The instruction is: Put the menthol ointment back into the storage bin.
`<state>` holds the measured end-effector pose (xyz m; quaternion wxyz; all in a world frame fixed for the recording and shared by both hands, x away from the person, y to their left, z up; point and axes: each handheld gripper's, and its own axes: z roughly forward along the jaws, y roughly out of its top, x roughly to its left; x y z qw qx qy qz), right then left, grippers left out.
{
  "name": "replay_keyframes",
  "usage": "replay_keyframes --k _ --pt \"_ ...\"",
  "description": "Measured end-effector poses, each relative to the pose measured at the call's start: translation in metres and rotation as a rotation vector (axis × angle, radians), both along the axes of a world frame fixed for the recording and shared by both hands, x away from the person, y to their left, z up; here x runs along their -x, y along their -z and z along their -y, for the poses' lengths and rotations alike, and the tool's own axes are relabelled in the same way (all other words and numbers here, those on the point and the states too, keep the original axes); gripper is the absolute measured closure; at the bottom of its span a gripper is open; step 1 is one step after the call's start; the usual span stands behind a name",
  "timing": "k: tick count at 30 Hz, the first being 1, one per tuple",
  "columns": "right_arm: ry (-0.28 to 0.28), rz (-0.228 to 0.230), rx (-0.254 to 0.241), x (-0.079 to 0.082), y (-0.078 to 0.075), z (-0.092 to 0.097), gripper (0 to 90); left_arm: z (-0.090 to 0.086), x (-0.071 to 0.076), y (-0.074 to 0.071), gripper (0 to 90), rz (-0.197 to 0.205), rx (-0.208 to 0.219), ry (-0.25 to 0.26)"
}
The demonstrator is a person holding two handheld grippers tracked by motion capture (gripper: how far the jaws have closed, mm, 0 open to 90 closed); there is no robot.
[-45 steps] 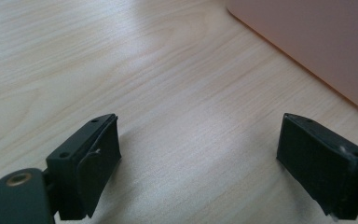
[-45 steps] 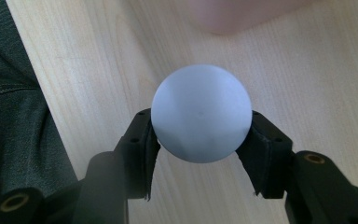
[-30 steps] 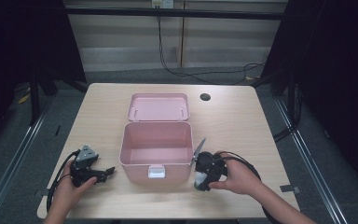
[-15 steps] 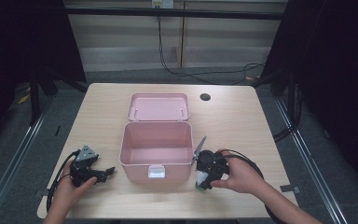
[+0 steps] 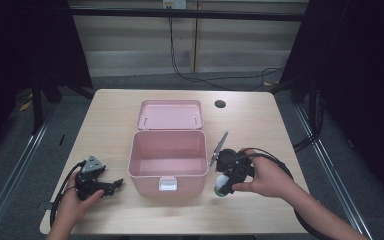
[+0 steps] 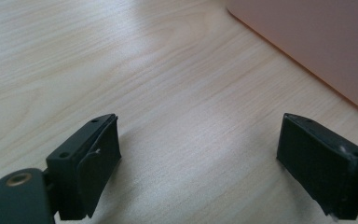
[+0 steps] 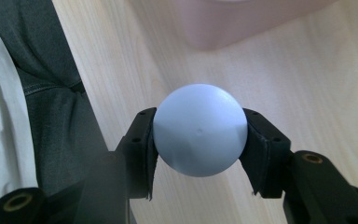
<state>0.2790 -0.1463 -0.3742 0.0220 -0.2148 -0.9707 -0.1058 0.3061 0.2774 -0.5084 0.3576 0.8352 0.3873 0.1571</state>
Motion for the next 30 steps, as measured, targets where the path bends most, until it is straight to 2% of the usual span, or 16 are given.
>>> replay_keyframes --k 1,5,6,7,8,16,22,30 --pt "0.011 -0.003 -0.001 -0.002 -0.009 0.001 50.5 0.0 0.0 0.0 12.6 0.0 0.0 0.0" --pt "0.03 -0.002 -0.012 -0.008 -0.024 0.002 50.5 0.0 0.0 0.0 12.6 0.0 0.0 0.0" --pt "0.03 -0.002 -0.012 -0.008 -0.024 0.002 50.5 0.0 0.0 0.0 12.6 0.0 0.0 0.0" --pt "0.042 0.001 -0.012 -0.012 -0.033 0.003 50.5 0.0 0.0 0.0 12.6 0.0 0.0 0.0" --pt "0.042 0.001 -0.012 -0.012 -0.033 0.003 50.5 0.0 0.0 0.0 12.6 0.0 0.0 0.0" --pt "0.068 0.015 -0.004 -0.028 -0.062 0.001 50.5 0.0 0.0 0.0 12.6 0.001 0.007 -0.005" --pt "0.091 0.026 0.014 -0.039 -0.076 -0.006 50.5 0.0 0.0 0.0 12.6 0.002 0.005 -0.004" --pt "0.109 0.034 0.026 -0.051 -0.085 -0.018 50.5 0.0 0.0 0.0 12.6 0.001 0.005 -0.004"
